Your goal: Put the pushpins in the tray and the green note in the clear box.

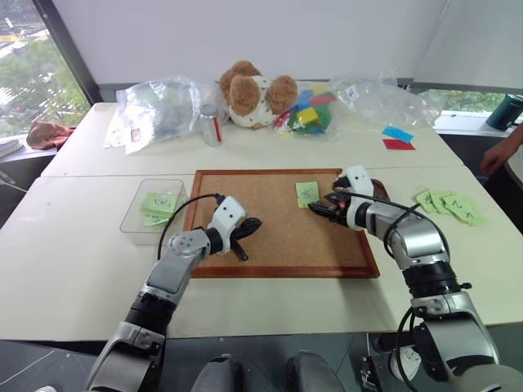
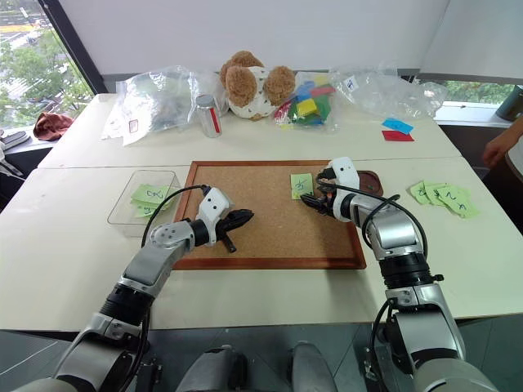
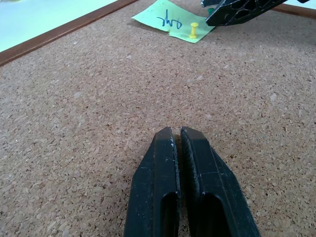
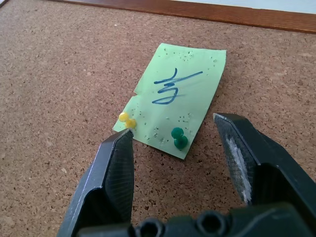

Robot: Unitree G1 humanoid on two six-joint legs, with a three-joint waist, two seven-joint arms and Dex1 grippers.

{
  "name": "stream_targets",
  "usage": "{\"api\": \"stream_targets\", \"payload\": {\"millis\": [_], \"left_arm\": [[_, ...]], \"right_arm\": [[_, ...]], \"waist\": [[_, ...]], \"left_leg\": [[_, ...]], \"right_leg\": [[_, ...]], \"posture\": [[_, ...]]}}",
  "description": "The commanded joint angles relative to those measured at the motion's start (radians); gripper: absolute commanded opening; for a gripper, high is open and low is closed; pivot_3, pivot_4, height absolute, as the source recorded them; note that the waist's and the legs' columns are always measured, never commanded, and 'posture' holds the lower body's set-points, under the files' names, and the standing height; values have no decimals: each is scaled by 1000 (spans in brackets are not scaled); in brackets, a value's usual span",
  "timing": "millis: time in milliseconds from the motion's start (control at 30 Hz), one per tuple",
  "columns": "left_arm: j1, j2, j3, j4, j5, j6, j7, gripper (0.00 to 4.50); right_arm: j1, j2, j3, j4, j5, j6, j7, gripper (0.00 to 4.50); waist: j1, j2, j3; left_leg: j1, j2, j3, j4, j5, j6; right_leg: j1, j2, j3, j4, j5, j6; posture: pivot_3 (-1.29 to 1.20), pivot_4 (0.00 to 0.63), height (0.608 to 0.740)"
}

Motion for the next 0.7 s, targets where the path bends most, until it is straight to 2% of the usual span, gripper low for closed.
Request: {"api": "stream_targets", "payload": {"millis": [33, 133, 400, 700], "left_arm": [[30, 9, -15, 30, 27, 16, -3, 225], [30, 10, -16, 31, 26, 15, -3, 225], [30, 10, -22, 37, 30, 20, -5, 225], [37, 11, -29, 40, 36, 30, -8, 225]], "right_arm": [[-17, 5, -15, -10, -1, -21, 2, 1540], [-20, 4, -19, -12, 1, -18, 1, 55], [-33, -19, -41, -101, 19, 38, 1, 17], [-87, -57, -130, -196, 58, 126, -34, 17]], "waist": [[0, 0, 0], [0, 0, 0], [1, 0, 0], [1, 0, 0]], "left_leg": [[0, 0, 0, 0, 0, 0], [0, 0, 0, 0, 0, 0], [0, 0, 0, 0, 0, 0], [1, 0, 0, -1, 0, 0]], "right_leg": [[0, 0, 0, 0, 0, 0], [0, 0, 0, 0, 0, 0], [0, 0, 0, 0, 0, 0], [1, 0, 0, -1, 0, 0]], "posture": [[0, 150, 740], [0, 150, 740], [0, 150, 740], [0, 150, 740]]}}
